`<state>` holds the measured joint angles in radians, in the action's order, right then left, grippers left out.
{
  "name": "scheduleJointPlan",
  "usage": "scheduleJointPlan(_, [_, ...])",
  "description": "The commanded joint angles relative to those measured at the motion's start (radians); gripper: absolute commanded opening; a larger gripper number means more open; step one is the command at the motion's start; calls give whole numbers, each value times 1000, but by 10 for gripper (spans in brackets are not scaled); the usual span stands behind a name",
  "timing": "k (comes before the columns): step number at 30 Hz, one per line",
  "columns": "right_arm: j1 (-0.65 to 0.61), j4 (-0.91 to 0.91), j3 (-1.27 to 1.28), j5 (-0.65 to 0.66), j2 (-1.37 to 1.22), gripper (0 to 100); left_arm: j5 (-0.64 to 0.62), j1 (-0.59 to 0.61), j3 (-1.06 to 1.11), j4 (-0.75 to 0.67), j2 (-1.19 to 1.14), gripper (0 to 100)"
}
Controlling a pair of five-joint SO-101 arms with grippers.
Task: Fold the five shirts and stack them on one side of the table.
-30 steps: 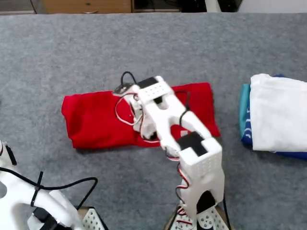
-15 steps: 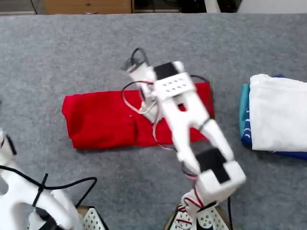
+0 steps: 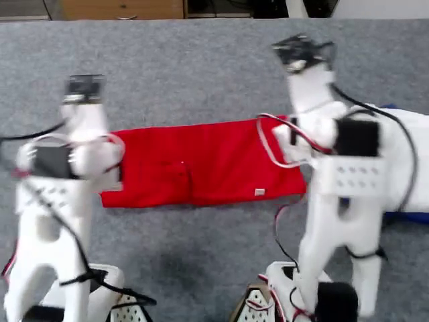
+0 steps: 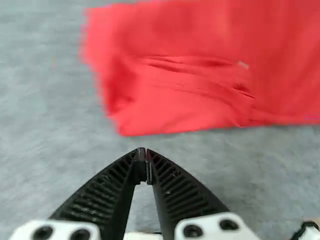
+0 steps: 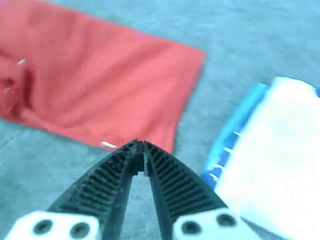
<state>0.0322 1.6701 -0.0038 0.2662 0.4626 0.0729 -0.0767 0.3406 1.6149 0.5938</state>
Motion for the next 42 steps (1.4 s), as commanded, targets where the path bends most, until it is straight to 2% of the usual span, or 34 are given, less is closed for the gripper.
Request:
scheduleJointPlan(1, [99,6,-38,0,97,5,-40,-130,-63,-84,-117,22])
scheduleJointPlan(7, [165,6,-36,0,239,5,-63,-284,-245,-104,-341,23])
scheduleJointPlan(12, [170,11,-25,0,338,5,-160,-423,-422,-100,-542,143])
scheduleJointPlan(15, [170,12,12,0,392,5,-186,-477,-542,-97,-656,159])
scheduleJointPlan(29, [163,5,248,0,659,5,-189,-634,-1083,-97,-1148,165])
scheduleJointPlan(38, [162,3,277,0,708,5,-189,-680,-1346,-101,-1323,165])
scheduleJointPlan(42, [162,3,277,0,710,5,-244,-698,-1438,-104,-1383,172])
